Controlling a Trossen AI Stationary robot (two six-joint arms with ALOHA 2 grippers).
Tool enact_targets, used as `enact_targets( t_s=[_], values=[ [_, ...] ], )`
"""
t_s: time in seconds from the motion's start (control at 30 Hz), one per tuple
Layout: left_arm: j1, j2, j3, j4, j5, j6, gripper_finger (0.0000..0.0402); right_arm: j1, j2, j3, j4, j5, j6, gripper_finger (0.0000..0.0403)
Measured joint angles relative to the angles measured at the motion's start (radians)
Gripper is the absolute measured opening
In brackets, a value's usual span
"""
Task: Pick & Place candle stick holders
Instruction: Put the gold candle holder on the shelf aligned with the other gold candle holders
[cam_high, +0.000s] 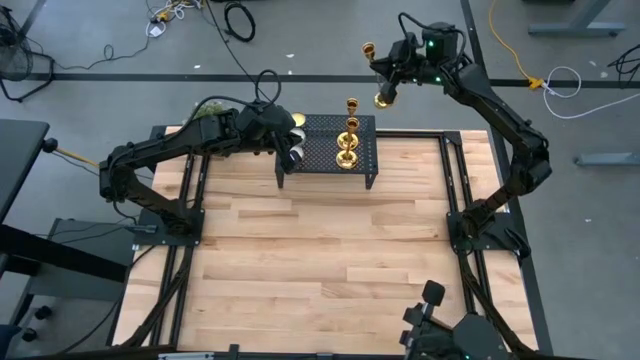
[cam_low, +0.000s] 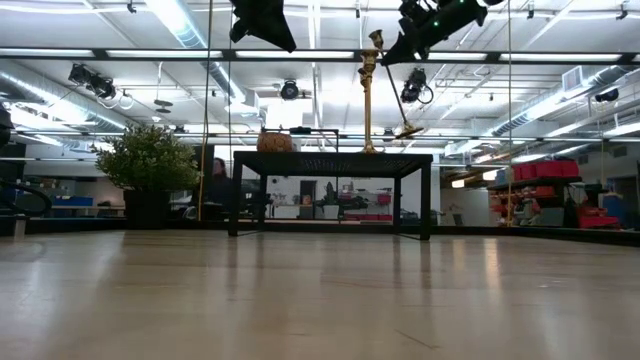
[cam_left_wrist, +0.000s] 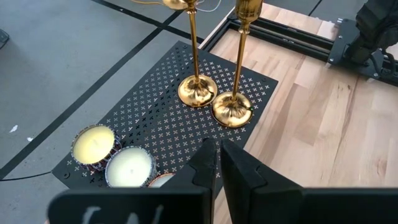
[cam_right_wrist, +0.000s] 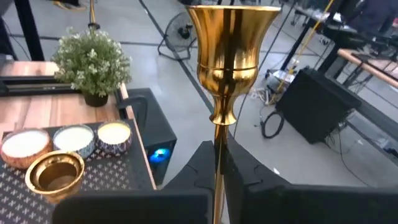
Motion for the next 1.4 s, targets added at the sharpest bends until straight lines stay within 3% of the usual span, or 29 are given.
enact_targets(
  t_s=[0.7,1.4],
  values=[
    [0.0,0.0,0.0,0.0,0.0,0.0,0.0028,-0.003,-0.001,-0.319,0.545,-0.191,0.25,0.0006],
    [0.0,0.0,0.0,0.0,0.0,0.0,0.0028,-0.003,-0.002,-0.435,0.69,-0.244,0.314,0.0006]
  ],
)
